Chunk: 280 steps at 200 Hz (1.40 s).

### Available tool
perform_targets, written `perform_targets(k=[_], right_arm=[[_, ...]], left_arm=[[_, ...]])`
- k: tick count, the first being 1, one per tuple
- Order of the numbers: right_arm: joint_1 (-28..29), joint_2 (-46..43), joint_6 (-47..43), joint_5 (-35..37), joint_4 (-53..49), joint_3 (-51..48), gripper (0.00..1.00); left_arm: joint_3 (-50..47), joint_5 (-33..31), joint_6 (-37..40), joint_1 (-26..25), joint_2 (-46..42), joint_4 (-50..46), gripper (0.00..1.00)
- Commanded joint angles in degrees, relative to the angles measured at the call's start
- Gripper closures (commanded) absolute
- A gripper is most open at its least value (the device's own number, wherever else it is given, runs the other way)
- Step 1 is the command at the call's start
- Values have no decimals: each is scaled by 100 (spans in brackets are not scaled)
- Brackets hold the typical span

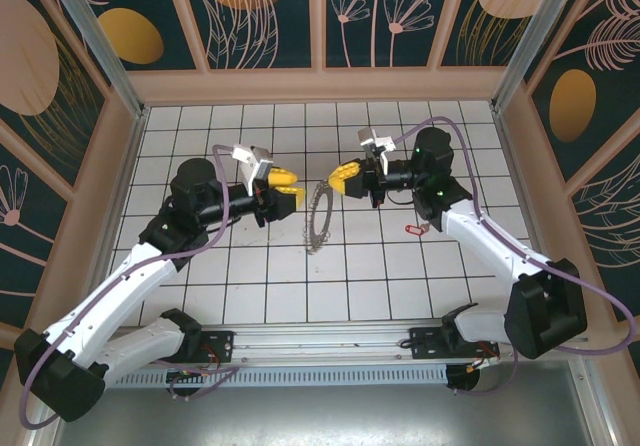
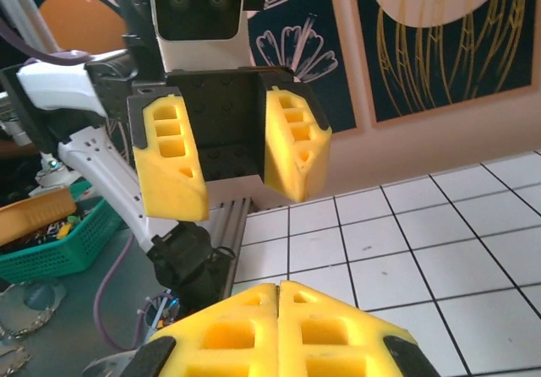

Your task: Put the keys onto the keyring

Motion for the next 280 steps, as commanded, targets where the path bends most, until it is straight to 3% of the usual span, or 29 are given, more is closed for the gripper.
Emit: perform_targets(k=[1, 88, 243, 280], right_arm=[[78, -164, 250, -383, 559, -2, 100], [319, -190, -195, -332, 319, 168, 100], [430, -155, -181, -399, 679, 58, 100], [434, -181, -199, -440, 674, 70, 100]], left_arm=[[193, 746, 185, -36, -4, 293, 52], [494, 799, 581, -43, 468, -153, 53], [708, 875, 378, -384, 944, 376, 63], [705, 859, 368, -406, 1045, 432, 81]])
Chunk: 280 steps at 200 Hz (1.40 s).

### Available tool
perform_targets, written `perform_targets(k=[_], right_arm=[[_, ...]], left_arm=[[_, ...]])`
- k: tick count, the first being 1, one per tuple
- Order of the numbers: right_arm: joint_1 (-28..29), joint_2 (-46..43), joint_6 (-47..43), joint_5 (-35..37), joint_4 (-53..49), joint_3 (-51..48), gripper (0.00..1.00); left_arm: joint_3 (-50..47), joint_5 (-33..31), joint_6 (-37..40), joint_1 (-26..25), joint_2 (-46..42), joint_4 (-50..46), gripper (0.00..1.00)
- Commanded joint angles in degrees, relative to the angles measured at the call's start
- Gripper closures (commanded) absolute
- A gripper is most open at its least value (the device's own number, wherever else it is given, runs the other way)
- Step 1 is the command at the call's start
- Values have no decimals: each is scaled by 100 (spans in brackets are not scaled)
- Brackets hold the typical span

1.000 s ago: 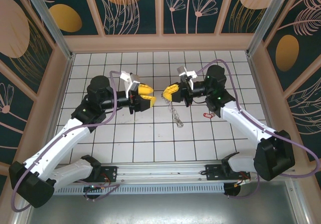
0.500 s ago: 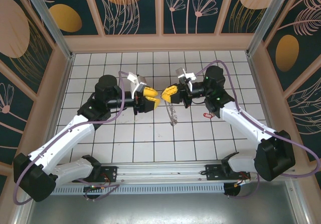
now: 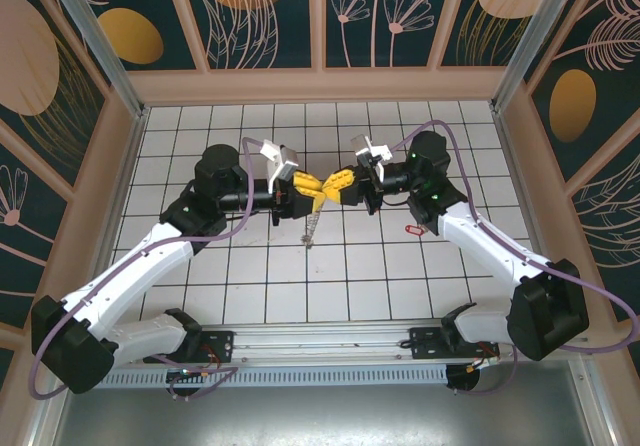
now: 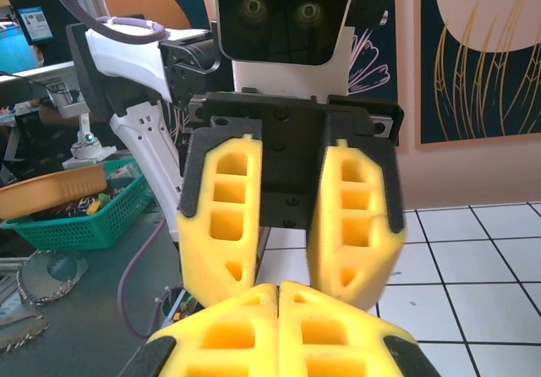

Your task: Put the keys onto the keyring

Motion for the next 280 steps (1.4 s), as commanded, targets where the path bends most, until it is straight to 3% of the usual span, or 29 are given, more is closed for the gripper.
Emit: perform_targets(k=[1, 16, 81, 113, 145, 193, 213, 223, 259, 280], right_arm=[[74, -146, -39, -195, 294, 63, 100], [72, -147, -31, -209, 297, 77, 100], [74, -190, 75, -293, 436, 27, 100], [74, -234, 88, -268, 377, 5, 79], [65, -320, 90, -214, 326, -57, 71], [-9, -422, 99, -14, 294, -171, 74], [-155, -577, 152, 363, 195, -394, 68], [-271, -629, 118, 684, -41, -496, 58], [-506, -368, -756, 2600, -2301, -341, 49], [-387, 146, -1066, 3306, -3331, -96, 47]], left_arm=[[156, 14, 5, -54, 114, 290, 82], [149, 21, 5, -62, 133, 313, 100], [13, -1, -46, -59, -75, 632, 100], [8, -11, -17, -56, -108, 636, 100], [8, -53, 32, -55, -170, 654, 100], [-129, -321, 104, -57, -205, 512, 100], [-127, -1076, 115, -55, -134, 146, 100], [-136, -1622, 96, -56, -88, -114, 100], [-360, -2988, -361, 26, 181, -723, 100], [-583, -3215, -855, 208, 333, -817, 85]])
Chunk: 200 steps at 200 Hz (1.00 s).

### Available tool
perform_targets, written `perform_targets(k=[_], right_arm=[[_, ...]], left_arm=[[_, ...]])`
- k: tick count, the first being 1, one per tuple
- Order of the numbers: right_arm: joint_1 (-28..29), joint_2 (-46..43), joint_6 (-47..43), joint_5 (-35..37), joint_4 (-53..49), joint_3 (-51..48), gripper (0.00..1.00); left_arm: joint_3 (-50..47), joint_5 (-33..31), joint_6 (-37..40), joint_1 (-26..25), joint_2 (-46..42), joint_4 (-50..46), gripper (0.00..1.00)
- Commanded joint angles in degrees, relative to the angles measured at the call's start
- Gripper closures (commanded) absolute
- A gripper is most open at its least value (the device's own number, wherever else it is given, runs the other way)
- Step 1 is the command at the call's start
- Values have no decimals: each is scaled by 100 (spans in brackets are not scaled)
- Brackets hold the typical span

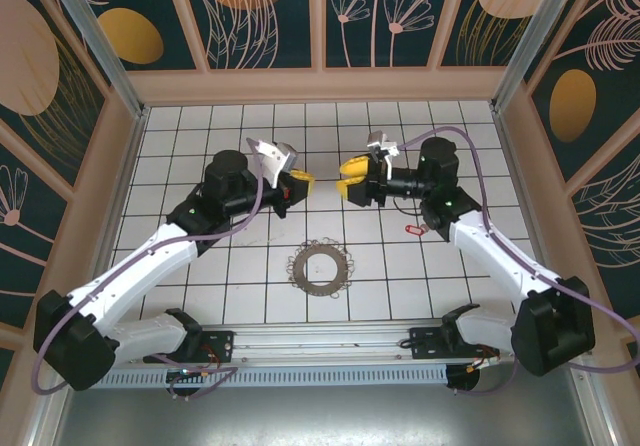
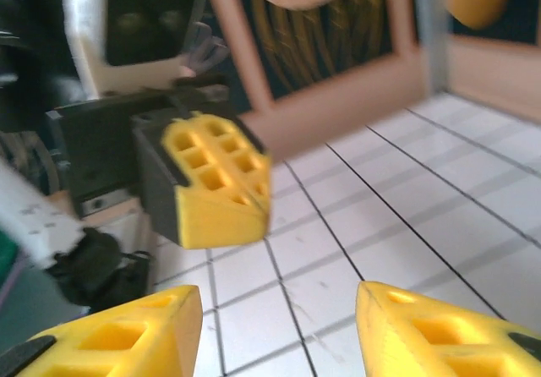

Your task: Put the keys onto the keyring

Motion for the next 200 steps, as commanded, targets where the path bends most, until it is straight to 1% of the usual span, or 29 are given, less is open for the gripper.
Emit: perform_targets(k=[1, 12, 24, 33, 64, 90, 98, 105, 128, 146, 172, 200], right_arm=[[116, 507, -619, 1293, -1673, 296, 47], [349, 700, -883, 1627, -2060, 335, 46], [659, 786, -1099, 1988, -2229, 238, 45], [907, 830, -1175, 2117, -2258, 126, 44], [1343, 918, -1013, 2283, -2209, -185, 44], [1698, 853, -720, 2440, -2077, -474, 45], [1834, 844, -674, 2520, -2060, -542, 45], [1962, 842, -644, 2622, -2055, -585, 46], [2387, 829, -603, 2872, -2048, -707, 48], [2716, 801, -581, 3105, -2111, -772, 49], [2983, 859, -448, 3415, -2293, -716, 51], [3259, 1047, -276, 3743, -2179, -520, 56]], left_arm=[[-291, -841, -639, 204, 178, -428, 84], [-477, -855, -946, 393, 201, -388, 75], [-713, -822, -1257, 597, 186, -263, 71], [-873, -811, -1412, 696, 159, -163, 69], [-1044, -829, -1596, 727, 200, -69, 56], [-1176, -898, -1646, 721, 235, -23, 50], [-1226, -939, -1663, 727, 242, -19, 42], [-1270, -976, -1685, 727, 246, 0, 39], [-1421, -1017, -1793, 724, 246, 120, 33], [-1544, -956, -1869, 723, 254, 242, 32], [-1692, -1029, -1878, 724, 181, 325, 29], [-1909, -1184, -1928, 723, 31, 491, 27]])
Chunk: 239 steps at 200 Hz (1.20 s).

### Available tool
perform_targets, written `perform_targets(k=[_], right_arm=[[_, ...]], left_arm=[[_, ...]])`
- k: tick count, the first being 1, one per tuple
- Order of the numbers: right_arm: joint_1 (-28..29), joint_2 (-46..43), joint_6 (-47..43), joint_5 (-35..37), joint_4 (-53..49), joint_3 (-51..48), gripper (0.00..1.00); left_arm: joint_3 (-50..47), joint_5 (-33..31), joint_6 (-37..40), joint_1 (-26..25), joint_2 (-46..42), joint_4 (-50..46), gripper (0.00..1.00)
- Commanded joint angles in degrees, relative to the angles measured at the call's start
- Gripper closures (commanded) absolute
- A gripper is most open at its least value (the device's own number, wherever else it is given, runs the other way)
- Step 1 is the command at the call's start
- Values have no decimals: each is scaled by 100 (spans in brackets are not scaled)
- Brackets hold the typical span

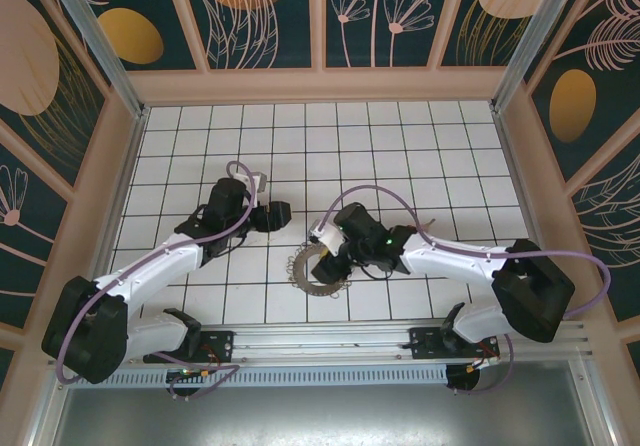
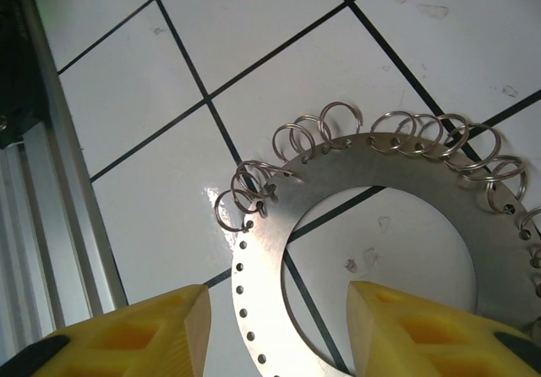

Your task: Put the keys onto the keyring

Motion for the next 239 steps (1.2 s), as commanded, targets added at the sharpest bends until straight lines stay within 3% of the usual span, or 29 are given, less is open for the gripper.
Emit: perform_targets(k=[1, 46, 116, 141, 206, 239], right_arm=[[214, 142, 226, 478, 6, 194, 56], [622, 528, -70, 268, 572, 148, 60], [779, 954, -555, 68, 567, 378, 74], [944, 958, -661, 12, 557, 373, 75], [1190, 1103, -995, 820, 593, 401, 76], [1215, 1235, -1144, 841, 544, 470, 75]], left_arm=[[-185, -163, -135, -7, -170, 331, 27], [-490, -41, -323, -7, -416, 536, 26], [-618, -94, -442, -3, -700, 593, 25], [-594, -119, -425, -3, -700, 546, 25], [-505, -146, -430, -6, -624, 501, 25], [-529, -199, -438, -10, -657, 475, 25]])
